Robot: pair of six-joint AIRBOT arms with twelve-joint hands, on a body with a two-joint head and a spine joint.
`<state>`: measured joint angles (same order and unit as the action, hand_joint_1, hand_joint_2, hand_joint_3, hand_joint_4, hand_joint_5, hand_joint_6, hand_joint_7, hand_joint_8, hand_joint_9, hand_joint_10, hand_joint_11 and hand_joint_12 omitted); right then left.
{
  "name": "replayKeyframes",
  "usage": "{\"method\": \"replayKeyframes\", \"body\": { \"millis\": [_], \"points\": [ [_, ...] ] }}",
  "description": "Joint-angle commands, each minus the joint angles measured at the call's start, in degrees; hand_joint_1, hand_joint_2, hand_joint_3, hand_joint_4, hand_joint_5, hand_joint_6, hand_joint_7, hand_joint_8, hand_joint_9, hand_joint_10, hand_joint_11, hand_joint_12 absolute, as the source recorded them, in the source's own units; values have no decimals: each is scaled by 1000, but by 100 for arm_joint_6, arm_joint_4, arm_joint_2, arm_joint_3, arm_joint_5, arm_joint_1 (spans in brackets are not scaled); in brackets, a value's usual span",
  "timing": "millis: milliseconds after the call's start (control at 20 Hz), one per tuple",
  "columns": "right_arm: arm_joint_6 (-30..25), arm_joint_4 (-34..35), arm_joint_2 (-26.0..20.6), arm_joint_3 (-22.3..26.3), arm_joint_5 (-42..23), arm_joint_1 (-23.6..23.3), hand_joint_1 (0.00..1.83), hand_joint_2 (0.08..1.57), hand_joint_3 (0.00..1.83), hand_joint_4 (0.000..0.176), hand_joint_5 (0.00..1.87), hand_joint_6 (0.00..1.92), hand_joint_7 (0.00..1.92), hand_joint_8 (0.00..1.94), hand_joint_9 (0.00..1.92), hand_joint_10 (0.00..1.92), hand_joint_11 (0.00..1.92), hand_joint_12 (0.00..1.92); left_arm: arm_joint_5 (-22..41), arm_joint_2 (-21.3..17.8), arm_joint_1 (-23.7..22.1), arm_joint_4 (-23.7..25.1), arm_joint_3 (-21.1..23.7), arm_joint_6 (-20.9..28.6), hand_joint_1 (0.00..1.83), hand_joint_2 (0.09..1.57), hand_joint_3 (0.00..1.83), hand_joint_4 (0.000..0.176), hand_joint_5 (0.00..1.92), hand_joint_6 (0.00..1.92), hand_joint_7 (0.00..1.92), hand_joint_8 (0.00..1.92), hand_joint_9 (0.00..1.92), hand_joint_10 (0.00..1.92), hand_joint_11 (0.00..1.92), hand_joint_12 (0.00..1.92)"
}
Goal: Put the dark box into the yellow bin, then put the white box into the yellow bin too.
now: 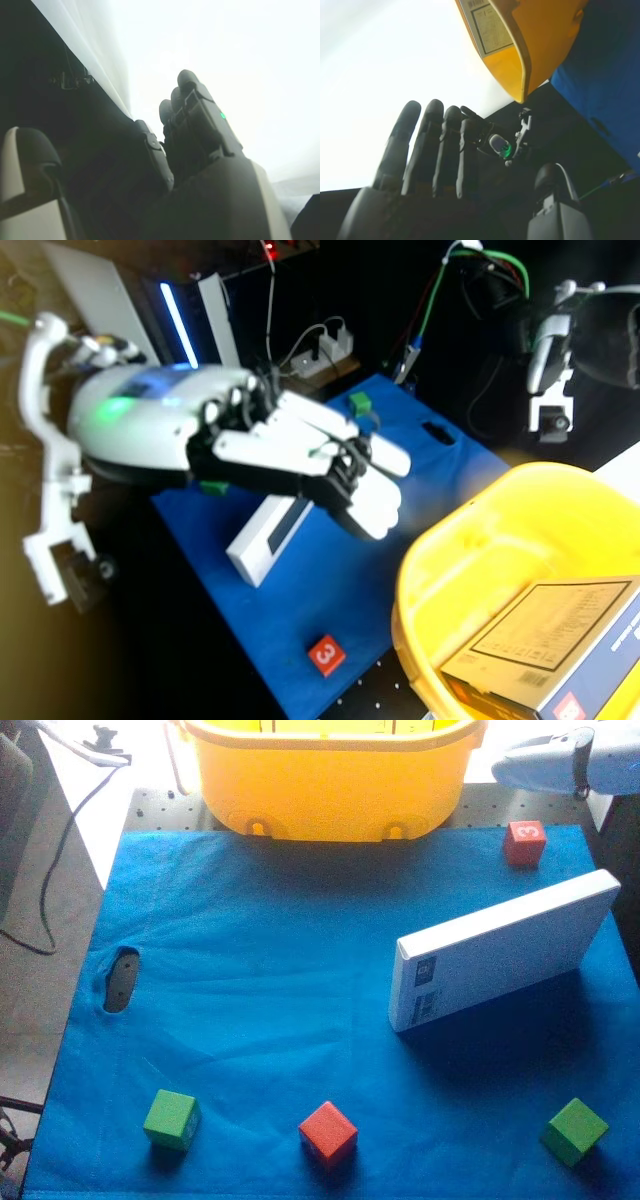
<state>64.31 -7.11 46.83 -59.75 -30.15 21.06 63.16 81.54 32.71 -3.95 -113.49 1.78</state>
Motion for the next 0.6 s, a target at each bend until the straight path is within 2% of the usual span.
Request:
{"method": "replayKeyframes", "body": {
  "millis": [0, 50, 100, 150, 200, 250, 300, 350, 400, 450, 500, 550],
  "points": [
    [-48, 77, -56, 55, -725, -39, 169, 951, 0, 3, 211, 0, 454, 0, 438, 2, 43, 783, 580, -58, 20, -157, 62, 30, 1228, 813, 6, 152, 545, 0, 422, 2, 396, 4, 450, 12],
    [-191, 47, -109, 117, -757, -21, 185, 887, 0, 16, 191, 0, 450, 0, 430, 0, 44, 778, 572, -132, 69, -157, 166, 1, 1233, 817, 7, 159, 551, 3, 432, 6, 400, 5, 475, 21],
    [-390, -43, -144, 153, -830, 15, 211, 849, 0, 22, 179, 0, 444, 0, 415, 0, 29, 770, 554, -199, 94, -157, 249, -63, 1244, 827, 10, 159, 546, 0, 423, 1, 390, 0, 455, 12],
    [-543, -128, -190, 215, -881, 43, 224, 831, 0, 29, 157, 0, 423, 0, 394, 0, 5, 776, 543, -293, 111, -158, 359, -142, 1243, 821, 6, 151, 556, 4, 427, 3, 399, 4, 446, 8],
    [-578, -183, -244, 302, -918, 71, 233, 822, 0, 46, 145, 0, 415, 0, 380, 0, 0, 760, 550, -382, 127, -160, 451, -183, 1257, 826, 7, 143, 560, 6, 423, 1, 392, 1, 437, 4],
    [-578, -207, -289, 375, -941, 110, 224, 824, 0, 50, 131, 0, 410, 0, 374, 0, 0, 760, 551, -440, 143, -167, 508, -218, 1271, 840, 12, 119, 554, 2, 411, 0, 381, 0, 420, 0],
    [-621, -272, -372, 478, -965, 172, 224, 827, 0, 51, 129, 0, 417, 1, 380, 2, 0, 784, 535, -523, 173, -172, 584, -279, 1284, 851, 14, 103, 534, 0, 399, 0, 378, 0, 413, 0],
    [-741, -357, -418, 519, -975, 192, 224, 825, 0, 53, 126, 0, 409, 0, 381, 2, 0, 789, 519, -557, 188, -172, 611, -302, 1286, 848, 11, 99, 526, 0, 393, 0, 388, 4, 435, 10],
    [-850, -416, -444, 540, -981, 201, 220, 816, 0, 36, 111, 0, 393, 0, 381, 2, 0, 791, 507, -596, 220, -173, 642, -317, 1257, 859, 14, 99, 499, 0, 393, 0, 387, 3, 417, 2],
    [-855, -416, -482, 633, -996, 247, 240, 813, 0, 30, 83, 0, 357, 0, 358, 1, 0, 748, 528, -638, 303, -234, 692, -344, 1257, 858, 11, 116, 506, 5, 397, 2, 385, 2, 426, 6],
    [-855, -422, -532, 714, -1044, 342, 249, 804, 0, 37, 95, 0, 360, 0, 357, 0, 0, 849, 591, -654, 454, -379, 741, -396, 1215, 836, 0, 151, 531, 14, 406, 6, 380, 2, 438, 11],
    [-855, -421, -548, 735, -1070, 378, 249, 804, 0, 37, 95, 0, 360, 0, 357, 0, 0, 849, 596, -654, 503, -423, 747, -402, 1215, 836, 0, 151, 531, 14, 406, 6, 380, 2, 438, 11]
  ]
}}
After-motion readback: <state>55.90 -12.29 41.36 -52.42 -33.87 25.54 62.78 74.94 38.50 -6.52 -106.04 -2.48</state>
